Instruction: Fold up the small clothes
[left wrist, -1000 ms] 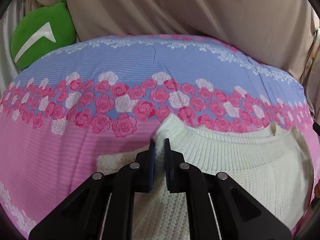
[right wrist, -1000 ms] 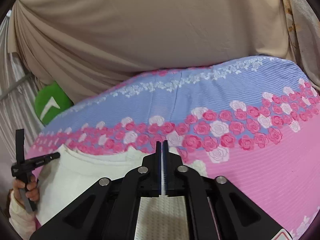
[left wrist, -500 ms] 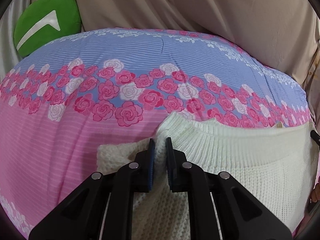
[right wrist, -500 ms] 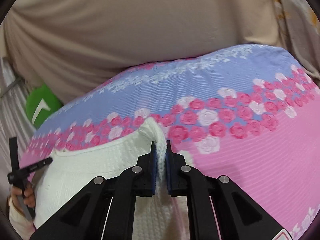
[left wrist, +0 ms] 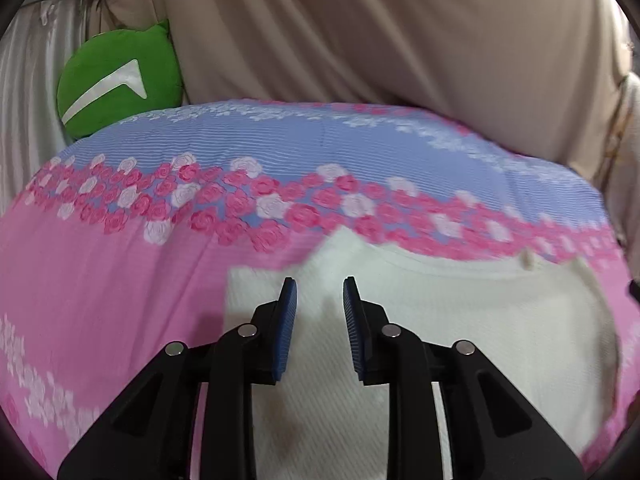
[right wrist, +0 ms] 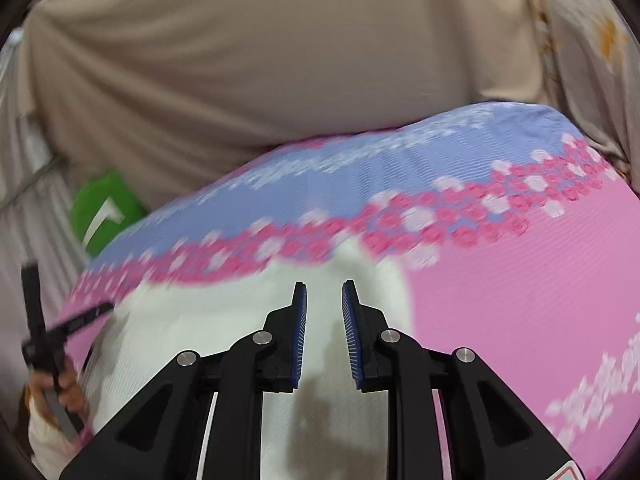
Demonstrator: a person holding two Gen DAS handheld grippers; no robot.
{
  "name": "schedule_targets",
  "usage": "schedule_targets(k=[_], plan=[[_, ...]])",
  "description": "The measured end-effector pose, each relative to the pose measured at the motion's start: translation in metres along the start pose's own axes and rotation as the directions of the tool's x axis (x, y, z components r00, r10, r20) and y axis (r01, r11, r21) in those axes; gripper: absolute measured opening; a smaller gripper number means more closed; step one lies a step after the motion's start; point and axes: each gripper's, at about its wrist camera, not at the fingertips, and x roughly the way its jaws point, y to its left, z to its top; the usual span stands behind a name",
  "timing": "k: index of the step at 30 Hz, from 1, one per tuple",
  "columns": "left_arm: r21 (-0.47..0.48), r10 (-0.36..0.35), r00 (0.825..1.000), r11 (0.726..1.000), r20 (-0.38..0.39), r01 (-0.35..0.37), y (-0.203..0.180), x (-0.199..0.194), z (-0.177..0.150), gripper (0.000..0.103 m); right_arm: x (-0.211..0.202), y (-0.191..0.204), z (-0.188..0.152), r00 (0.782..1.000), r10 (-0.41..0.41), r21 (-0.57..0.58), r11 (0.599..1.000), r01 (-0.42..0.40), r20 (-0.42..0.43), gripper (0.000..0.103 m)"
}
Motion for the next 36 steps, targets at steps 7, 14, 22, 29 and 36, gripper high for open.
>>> schedule_targets(k=[7, 14, 22, 29, 36], plan=[[0.132, -0.080, 0.993, 0.987, -0.091, 0.092, -0.046, -0.048, -0.082, 0.031, 0.006, 0.082, -0.105, 0.969, 0.073, -0.199, 0.972, -0.121, -0.236, 0.015], [0.019, 0.020, 0.990, 1.000, -0.140, -0.018, 0.021, -0.061, -0.128, 0.021, -0.035, -0.008, -0.121, 0.979, -0.044, -0.022, 0.999, 0.040, -0.198, 0.000], [0.045, 0.088, 0.989, 0.995, -0.118, -0.083, 0.010, -0.069, -0.137, 0.019, -0.051, 0.052, -0.105, 0.989, 0.075, -0.072, 0.994, -0.085, -0.129, 0.016], [0.027, 0.070, 0.991, 0.997, -0.114, -0.067, 0.015, -0.067, -0.137, 0.019, 0.013, 0.145, -0.128, 0.952, 0.149, -0.270, 0.937, -0.222, -0.268, 0.014], [0.019, 0.032, 0.993, 0.999, -0.117, -0.030, 0.021, -0.068, -0.137, 0.020, -0.011, 0.049, -0.127, 0.970, 0.016, -0.139, 0.989, -0.051, -0.244, 0.000]])
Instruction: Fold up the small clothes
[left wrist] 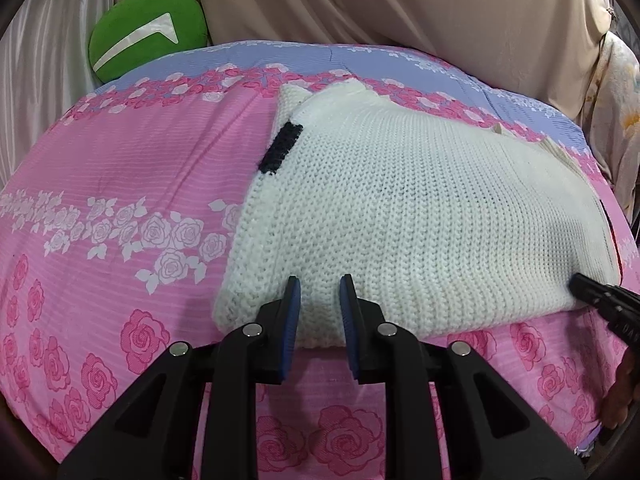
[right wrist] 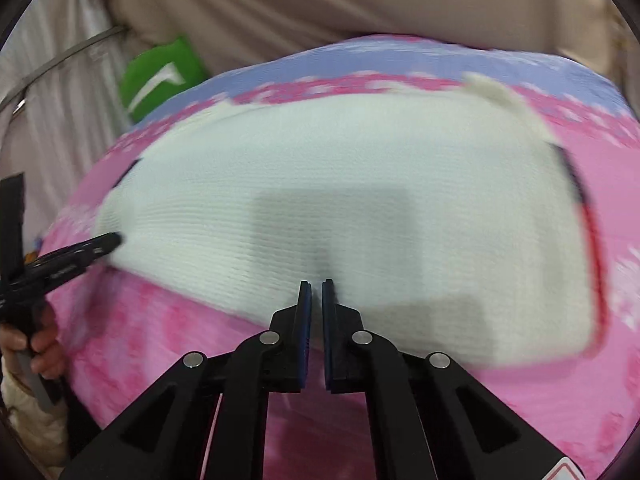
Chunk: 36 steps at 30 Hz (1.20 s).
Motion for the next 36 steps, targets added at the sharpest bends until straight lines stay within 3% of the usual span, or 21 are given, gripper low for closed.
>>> schedule_targets(k=[6, 8, 9, 10, 13, 16, 19, 24, 27, 30, 32, 33, 36], plan=[[-0.016, -0.040, 0.999, 0.999, -0.017, 0.039, 0.004, -0.002, 0.001, 0.020, -0.045, -0.081, -0.013, 0.980, -0.197, 0.188, 0.963, 0.191, 0.017, 0.000], [-0.036, -0.066, 0.998, 0.997, -0.022, 0.065, 0.007, -0.009, 0.003, 0.020, -0.053, -0.083, -0.009, 0.973, -0.227, 0.219, 0.952, 0.215, 0.033, 0.005], [-0.052, -0.093, 0.996, 0.994, -0.016, 0.092, 0.009, -0.016, 0.005, 0.020, -0.056, -0.075, -0.003, 0.973, -0.225, 0.204, 0.956, 0.210, 0.054, 0.014], [-0.066, -0.112, 0.994, 0.991, -0.002, 0.112, 0.011, -0.022, 0.007, 0.022, -0.058, -0.066, 0.001, 0.975, -0.209, 0.187, 0.963, 0.193, 0.072, 0.015], [-0.122, -0.117, 0.991, 0.985, 0.060, 0.124, 0.021, -0.040, 0.022, 0.051, -0.052, -0.022, 0.026, 0.989, -0.085, 0.090, 0.993, 0.075, 0.117, 0.015], [-0.169, -0.056, 0.995, 0.983, 0.086, 0.070, 0.031, -0.040, 0.037, 0.065, -0.030, 0.024, 0.049, 0.993, 0.032, -0.017, 0.999, -0.030, 0.117, 0.015], [-0.244, -0.087, 0.995, 0.965, 0.041, 0.094, 0.043, -0.019, 0.047, 0.071, -0.002, 0.055, 0.060, 0.994, 0.078, -0.081, 0.994, -0.072, 0.079, 0.015], [-0.316, -0.140, 0.990, 0.940, -0.021, 0.127, 0.046, 0.016, 0.049, 0.071, 0.049, 0.068, 0.061, 0.996, 0.078, -0.087, 0.993, -0.081, -0.041, 0.014], [-0.352, -0.176, 0.983, 0.924, -0.050, 0.148, 0.046, 0.034, 0.048, 0.071, 0.052, 0.064, 0.056, 0.995, 0.092, -0.089, 0.992, -0.094, -0.025, 0.012], [-0.348, -0.161, 0.986, 0.927, -0.039, 0.138, 0.041, 0.036, 0.052, 0.066, 0.051, 0.056, 0.053, 0.992, 0.126, -0.079, 0.989, -0.127, -0.016, 0.011], [-0.347, -0.174, 0.984, 0.926, -0.043, 0.148, 0.037, 0.037, 0.055, 0.043, 0.051, 0.052, 0.051, 0.989, 0.148, -0.071, 0.986, -0.148, -0.007, 0.011], [-0.340, -0.176, 0.984, 0.928, -0.039, 0.152, 0.034, 0.035, 0.057, 0.037, 0.051, 0.050, 0.051, 0.987, 0.162, -0.064, 0.985, -0.162, -0.003, 0.011], [-0.287, -0.143, 0.990, 0.948, -0.001, 0.136, 0.017, 0.019, 0.066, 0.027, 0.051, 0.044, 0.050, 0.980, 0.200, -0.038, 0.979, -0.200, -0.001, 0.011]])
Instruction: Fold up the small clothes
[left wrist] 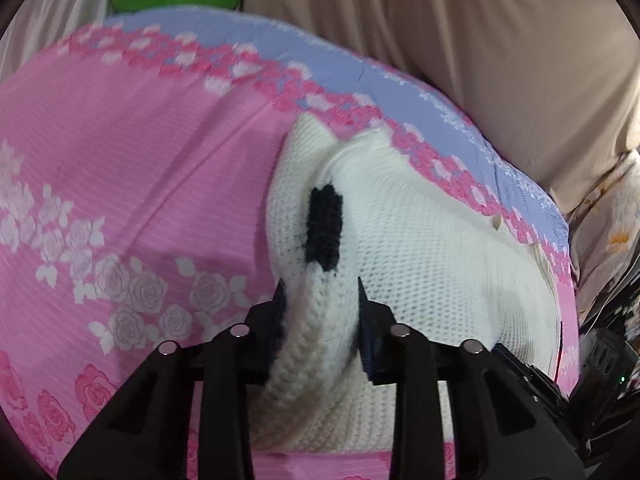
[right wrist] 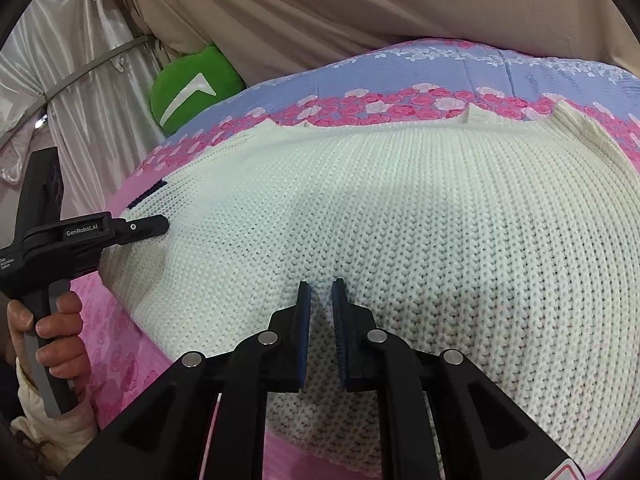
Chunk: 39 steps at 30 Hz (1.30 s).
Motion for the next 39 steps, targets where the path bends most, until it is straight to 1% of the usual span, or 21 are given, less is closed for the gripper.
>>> schedule_targets(k=[3, 6, 9, 12, 14, 16, 18, 19, 22, 24, 25, 26, 27, 28, 29, 31, 32, 34, 35, 37, 39], plan=[[0.075, -0.014, 0.998, 0.997, 0.057, 0.009, -0.030, -0.018, 0.004, 0.025, -0.001, -0.002, 0.000, 1.000, 0.022, 0.014, 1.000, -0.022, 0.001, 0.011], [0.165, -0.075, 0.993, 0.985, 0.095, 0.058, -0.072, -0.036, 0.005, 0.024, -0.006, -0.007, -0.001, 0.999, 0.045, 0.034, 0.998, -0.044, -0.001, 0.011], [0.276, -0.138, 0.984, 0.956, 0.111, 0.103, -0.123, -0.046, 0.000, 0.023, -0.017, -0.014, -0.005, 0.998, 0.063, 0.056, 0.996, -0.064, 0.007, 0.013], [0.381, -0.183, 0.978, 0.915, 0.105, 0.130, -0.174, -0.045, -0.012, 0.023, -0.039, -0.030, -0.012, 0.998, 0.040, 0.087, 0.995, -0.043, 0.042, 0.020], [0.427, -0.215, 0.973, 0.890, 0.086, 0.159, -0.203, -0.041, -0.022, 0.023, -0.057, -0.045, -0.017, 0.998, 0.012, 0.119, 0.993, -0.020, 0.069, 0.020], [0.459, -0.245, 0.968, 0.866, 0.043, 0.199, -0.230, -0.030, -0.033, 0.023, -0.077, -0.064, -0.024, 0.995, -0.018, 0.159, 0.987, 0.003, 0.094, 0.021], [0.479, -0.252, 0.968, 0.849, -0.005, 0.223, -0.251, -0.015, -0.044, 0.023, -0.095, -0.078, -0.031, 0.993, -0.043, 0.185, 0.982, 0.022, 0.111, 0.022], [0.488, -0.246, 0.969, 0.842, -0.028, 0.228, -0.261, -0.005, -0.050, 0.023, -0.103, -0.085, -0.035, 0.991, -0.058, 0.197, 0.980, 0.034, 0.117, 0.022], [0.513, -0.188, 0.978, 0.833, -0.089, 0.207, -0.285, 0.032, -0.072, 0.023, -0.124, -0.105, -0.046, 0.986, -0.105, 0.236, 0.969, 0.072, 0.129, 0.023], [0.527, -0.130, 0.982, 0.830, -0.136, 0.183, -0.293, 0.059, -0.088, 0.025, -0.135, -0.117, -0.052, 0.982, -0.133, 0.266, 0.959, 0.094, 0.133, 0.024], [0.541, -0.113, 0.985, 0.824, -0.133, 0.168, -0.295, 0.062, -0.094, 0.029, -0.139, -0.122, -0.055, 0.981, -0.142, 0.282, 0.954, 0.099, 0.136, 0.024], [0.567, -0.105, 0.989, 0.811, -0.100, 0.143, -0.297, 0.059, -0.100, 0.035, -0.144, -0.128, -0.057, 0.979, -0.150, 0.298, 0.949, 0.103, 0.139, 0.024], [0.586, -0.107, 0.991, 0.799, -0.081, 0.134, -0.298, 0.053, -0.104, 0.041, -0.148, -0.132, -0.058, 0.977, -0.158, 0.309, 0.945, 0.108, 0.145, 0.025], [0.595, -0.131, 0.988, 0.789, -0.080, 0.153, -0.297, 0.043, -0.106, 0.053, -0.152, -0.135, -0.057, 0.974, -0.165, 0.314, 0.943, 0.111, 0.152, 0.026], [0.594, -0.151, 0.985, 0.786, -0.085, 0.171, -0.294, 0.036, -0.107, 0.059, -0.158, -0.139, -0.055, 0.972, -0.169, 0.315, 0.943, 0.111, 0.162, 0.026], [0.597, -0.176, 0.981, 0.780, -0.081, 0.189, -0.285, 0.018, -0.107, 0.065, -0.165, -0.140, -0.050, 0.968, -0.165, 0.312, 0.945, 0.101, 0.189, 0.034], [0.595, -0.179, 0.981, 0.782, -0.069, 0.185, -0.277, 0.008, -0.106, 0.072, -0.169, -0.140, -0.044, 0.966, -0.152, 0.308, 0.948, 0.083, 0.207, 0.037], [0.582, -0.183, 0.982, 0.794, -0.046, 0.175, -0.261, -0.009, -0.102, 0.079, -0.172, -0.140, -0.032, 0.966, -0.114, 0.295, 0.955, 0.042, 0.233, 0.048], [0.568, -0.182, 0.983, 0.806, -0.033, 0.168, -0.250, -0.017, -0.099, 0.081, -0.172, -0.139, -0.024, 0.967, -0.090, 0.287, 0.958, 0.018, 0.240, 0.050], [0.540, -0.172, 0.985, 0.827, -0.020, 0.155, -0.230, -0.028, -0.093, 0.085, -0.162, -0.136, -0.008, 0.971, -0.028, 0.267, 0.963, -0.038, 0.237, 0.060], [0.512, -0.135, 0.991, 0.851, -0.010, 0.121, -0.209, -0.034, -0.090, 0.085, -0.144, -0.131, 0.008, 0.976, 0.026, 0.264, 0.961, -0.084, 0.216, 0.062]])
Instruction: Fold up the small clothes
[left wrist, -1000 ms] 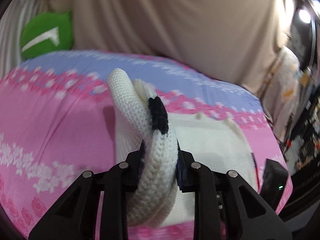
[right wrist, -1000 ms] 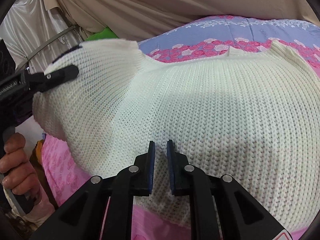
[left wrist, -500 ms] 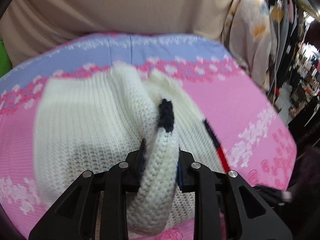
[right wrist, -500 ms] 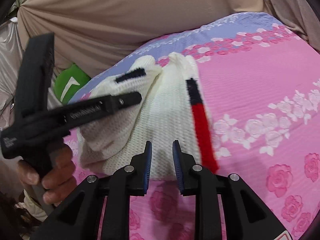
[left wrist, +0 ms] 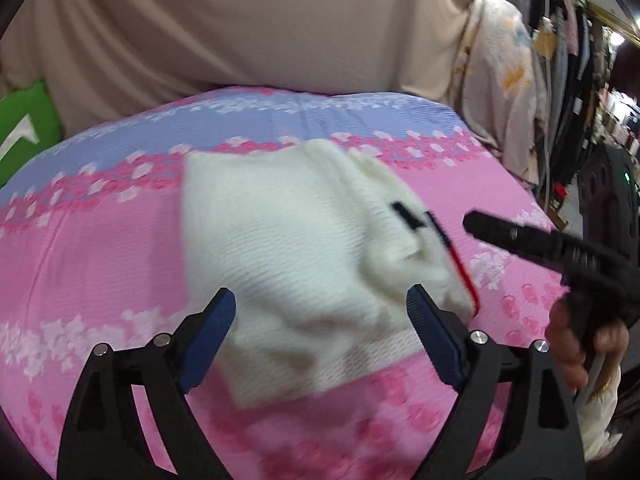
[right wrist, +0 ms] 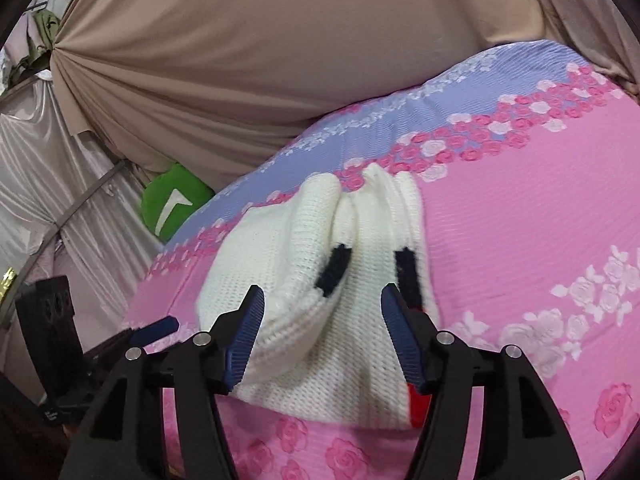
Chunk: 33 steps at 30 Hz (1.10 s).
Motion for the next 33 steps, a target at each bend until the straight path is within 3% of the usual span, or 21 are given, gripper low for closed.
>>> schedule_targets(k=[3, 6, 7, 8, 9, 10, 13, 15, 16, 18, 20, 23, 27, 28, 30, 33], plan=[[-0.024, 0.037, 0.999, 0.999, -0.014, -0.037, 0.017, -0.004, -0.011, 0.088, 0.037, 0.006, 0.013, 0.996, 0.037, 0.013, 0.999, -0.036, -0.086, 0.066], [-0.045, 0.068, 0.997, 0.997, -0.037, -0.069, 0.030, -0.002, -0.023, 0.089, 0.075, 0.014, 0.020, 0.983, -0.004, 0.016, 1.000, 0.007, -0.182, 0.067], [-0.055, 0.072, 0.996, 0.996, -0.050, -0.075, 0.033, 0.001, -0.026, 0.089, 0.085, 0.014, 0.019, 0.979, -0.017, 0.016, 1.000, 0.021, -0.201, 0.063], [-0.062, 0.069, 0.995, 0.995, -0.067, -0.073, 0.036, 0.007, -0.028, 0.089, 0.095, 0.017, 0.017, 0.976, -0.033, 0.010, 0.999, 0.036, -0.214, 0.052], [-0.070, 0.065, 0.994, 0.995, -0.083, -0.071, 0.039, 0.012, -0.030, 0.089, 0.100, 0.020, 0.017, 0.975, -0.034, -0.006, 0.999, 0.033, -0.221, 0.025], [-0.080, 0.062, 0.993, 0.994, -0.099, -0.070, 0.041, 0.016, -0.032, 0.089, 0.099, 0.026, 0.018, 0.978, -0.014, -0.021, 1.000, 0.010, -0.210, 0.024], [-0.100, 0.032, 0.993, 0.994, -0.112, -0.043, 0.044, 0.019, -0.033, 0.089, 0.061, 0.032, 0.028, 0.985, 0.143, -0.003, 0.990, -0.144, -0.098, 0.021], [-0.099, 0.014, 0.995, 0.995, -0.096, -0.024, 0.044, 0.015, -0.030, 0.089, 0.030, 0.022, 0.032, 0.974, 0.227, 0.025, 0.974, -0.227, -0.014, 0.021], [-0.096, 0.013, 0.996, 0.995, -0.087, -0.021, 0.043, 0.014, -0.029, 0.089, 0.021, 0.012, 0.030, 0.977, 0.214, 0.039, 0.976, -0.214, 0.013, 0.021], [-0.092, 0.008, 0.997, 0.996, -0.080, -0.016, 0.043, 0.016, -0.025, 0.089, 0.027, -0.016, 0.022, 0.997, 0.076, 0.058, 0.996, -0.074, -0.025, 0.022], [-0.094, -0.007, 0.996, 0.996, -0.086, -0.001, 0.040, 0.021, -0.022, 0.089, 0.052, -0.044, 0.010, 0.991, -0.068, 0.086, 0.993, 0.078, -0.119, 0.022], [-0.098, -0.033, 0.996, 0.995, -0.088, 0.024, 0.034, 0.025, -0.016, 0.089, 0.038, -0.048, 0.005, 0.997, 0.012, 0.129, 0.992, -0.001, -0.079, 0.028], [-0.065, -0.055, 0.994, 0.997, -0.089, 0.050, 0.021, 0.024, -0.014, 0.089, -0.009, -0.016, 0.003, 0.998, -0.050, -0.015, 0.999, 0.051, 0.024, 0.040], [-0.057, -0.058, 0.994, 0.997, -0.094, 0.053, 0.018, 0.025, -0.015, 0.089, -0.015, -0.009, 0.000, 0.999, -0.041, -0.045, 0.998, 0.042, 0.026, 0.046], [-0.039, -0.071, 0.990, 0.997, -0.118, 0.067, 0.012, 0.032, -0.018, 0.089, -0.019, 0.004, -0.009, 1.000, -0.024, -0.099, 0.995, 0.023, -0.017, 0.049], [-0.025, -0.064, 0.985, 0.998, -0.161, 0.060, 0.007, 0.046, -0.024, 0.089, -0.003, 0.009, -0.027, 0.994, -0.063, -0.136, 0.989, 0.050, -0.088, 0.051]])
